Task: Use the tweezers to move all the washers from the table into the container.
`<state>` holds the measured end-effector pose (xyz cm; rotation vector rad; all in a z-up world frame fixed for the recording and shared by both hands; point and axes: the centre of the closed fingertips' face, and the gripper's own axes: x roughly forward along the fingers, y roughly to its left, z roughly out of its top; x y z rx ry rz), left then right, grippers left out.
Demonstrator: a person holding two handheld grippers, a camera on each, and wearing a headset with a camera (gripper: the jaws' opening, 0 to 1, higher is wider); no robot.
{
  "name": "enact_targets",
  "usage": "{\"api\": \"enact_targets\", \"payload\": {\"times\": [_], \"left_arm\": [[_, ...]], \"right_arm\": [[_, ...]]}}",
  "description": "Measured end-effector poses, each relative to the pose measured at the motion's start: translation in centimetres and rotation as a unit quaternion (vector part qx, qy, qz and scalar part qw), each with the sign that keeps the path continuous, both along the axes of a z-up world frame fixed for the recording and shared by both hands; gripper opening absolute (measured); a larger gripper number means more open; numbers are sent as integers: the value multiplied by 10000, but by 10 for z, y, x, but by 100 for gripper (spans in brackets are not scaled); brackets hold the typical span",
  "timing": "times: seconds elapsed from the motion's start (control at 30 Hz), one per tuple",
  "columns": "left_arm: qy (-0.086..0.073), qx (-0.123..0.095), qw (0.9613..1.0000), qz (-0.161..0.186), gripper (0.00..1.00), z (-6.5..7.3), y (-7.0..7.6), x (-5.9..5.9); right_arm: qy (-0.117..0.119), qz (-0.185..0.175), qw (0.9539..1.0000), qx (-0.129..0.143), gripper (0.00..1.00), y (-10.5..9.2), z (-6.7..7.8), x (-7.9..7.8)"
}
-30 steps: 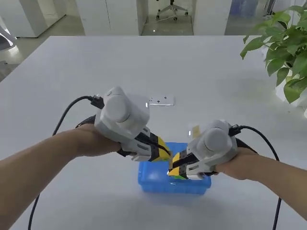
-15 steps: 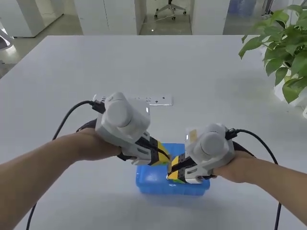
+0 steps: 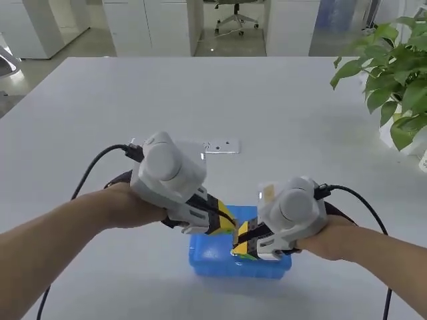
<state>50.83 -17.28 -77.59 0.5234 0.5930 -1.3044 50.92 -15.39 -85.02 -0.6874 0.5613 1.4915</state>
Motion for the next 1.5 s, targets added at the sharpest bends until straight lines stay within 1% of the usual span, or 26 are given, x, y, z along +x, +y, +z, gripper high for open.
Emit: {"api": "enact_targets", "payload": {"times": [0.2,0.23,0.47,0.6,0.63,0.7,0.83,1.03,1.3,1.37,1.5], "left_arm": [[0,-90,10000,15,4,10,0,-4],[15,-135,9999,22,4,13,1,-6],[-15,-282,9996,55,4,28,1,-13],[-22,-367,9993,51,4,35,1,-16],[-11,-415,9991,50,4,38,0,-18],[2,-477,9989,37,4,41,0,-20],[33,-546,9985,-46,4,46,-3,-27],[82,-599,9981,-132,4,49,-5,-36],[143,-661,9974,-238,4,52,-7,-53],[161,-649,9974,-275,4,51,-7,-58],[180,-606,9975,-329,5,46,-8,-71]], "right_arm": [[-45,-30,9999,88,11,-1,10,-3],[-50,-35,9999,123,11,-2,13,-5],[-238,13,9995,205,11,-2,28,-11],[-263,19,9993,270,10,-2,35,-15],[-273,19,9992,291,10,-2,37,-16],[-239,31,9991,339,10,-2,41,-20],[-219,52,9991,352,9,-3,45,-28],[-125,7,9994,328,9,-6,49,-38],[-102,68,9996,259,8,-11,52,-55],[-114,113,9997,207,8,-12,51,-62],[-274,258,9993,43,8,-16,46,-71]]}}
